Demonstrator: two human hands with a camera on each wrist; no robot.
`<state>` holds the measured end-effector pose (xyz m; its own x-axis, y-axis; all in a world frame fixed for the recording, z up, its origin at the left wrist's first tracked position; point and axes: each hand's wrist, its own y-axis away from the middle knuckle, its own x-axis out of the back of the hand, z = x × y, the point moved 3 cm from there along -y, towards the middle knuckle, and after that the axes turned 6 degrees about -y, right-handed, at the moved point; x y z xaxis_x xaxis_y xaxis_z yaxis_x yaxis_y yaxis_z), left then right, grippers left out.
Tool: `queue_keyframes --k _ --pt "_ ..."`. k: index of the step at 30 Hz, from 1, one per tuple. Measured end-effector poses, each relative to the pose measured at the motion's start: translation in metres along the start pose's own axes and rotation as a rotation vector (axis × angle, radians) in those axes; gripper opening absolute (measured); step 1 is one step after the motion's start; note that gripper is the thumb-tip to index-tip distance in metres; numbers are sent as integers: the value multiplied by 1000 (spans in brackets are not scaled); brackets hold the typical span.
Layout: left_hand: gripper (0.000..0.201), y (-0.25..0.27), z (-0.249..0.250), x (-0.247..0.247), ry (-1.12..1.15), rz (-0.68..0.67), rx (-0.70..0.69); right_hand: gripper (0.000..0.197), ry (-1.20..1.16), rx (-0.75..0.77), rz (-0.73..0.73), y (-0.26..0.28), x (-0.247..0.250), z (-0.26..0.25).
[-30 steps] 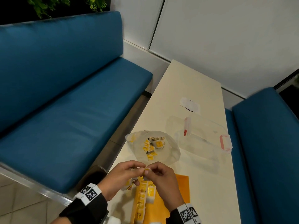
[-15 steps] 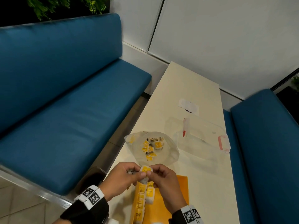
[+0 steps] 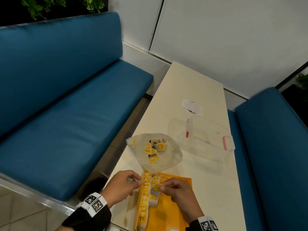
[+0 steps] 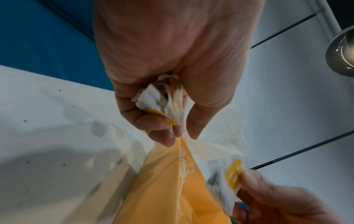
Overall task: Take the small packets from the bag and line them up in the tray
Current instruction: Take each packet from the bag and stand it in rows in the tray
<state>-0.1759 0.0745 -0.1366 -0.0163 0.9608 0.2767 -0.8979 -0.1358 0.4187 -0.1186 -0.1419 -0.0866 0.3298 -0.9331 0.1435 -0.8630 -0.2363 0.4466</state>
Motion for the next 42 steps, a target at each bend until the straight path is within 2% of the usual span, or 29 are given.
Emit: queue_keyframes --k 3,8,14,21,31,34,39,42 --pt "13 -1 -4 -2 -37 4 42 7 55 -50 25 1 6 10" --pt "37 0 -10 -10 -85 -60 117 5 122 -183 -52 5 2 28" --pt "54 3 -9 -23 -178 -134 131 12 253 -272 -64 -6 -9 53" --pt "50 3 -7 -27 -190 -150 138 7 325 -266 41 -13 -19 64" --pt "47 1 -16 -28 -163 -171 177 18 343 -249 133 -15 -23 70" --pt "45 0 -17 -28 -151 -179 178 25 460 -162 150 -13 -19 65" --pt "44 1 -16 -28 -143 -178 168 28 741 -39 -56 -6 -23 67" --pt "42 1 -17 -28 -144 -178 170 26 813 8 -97 -8 -31 70"
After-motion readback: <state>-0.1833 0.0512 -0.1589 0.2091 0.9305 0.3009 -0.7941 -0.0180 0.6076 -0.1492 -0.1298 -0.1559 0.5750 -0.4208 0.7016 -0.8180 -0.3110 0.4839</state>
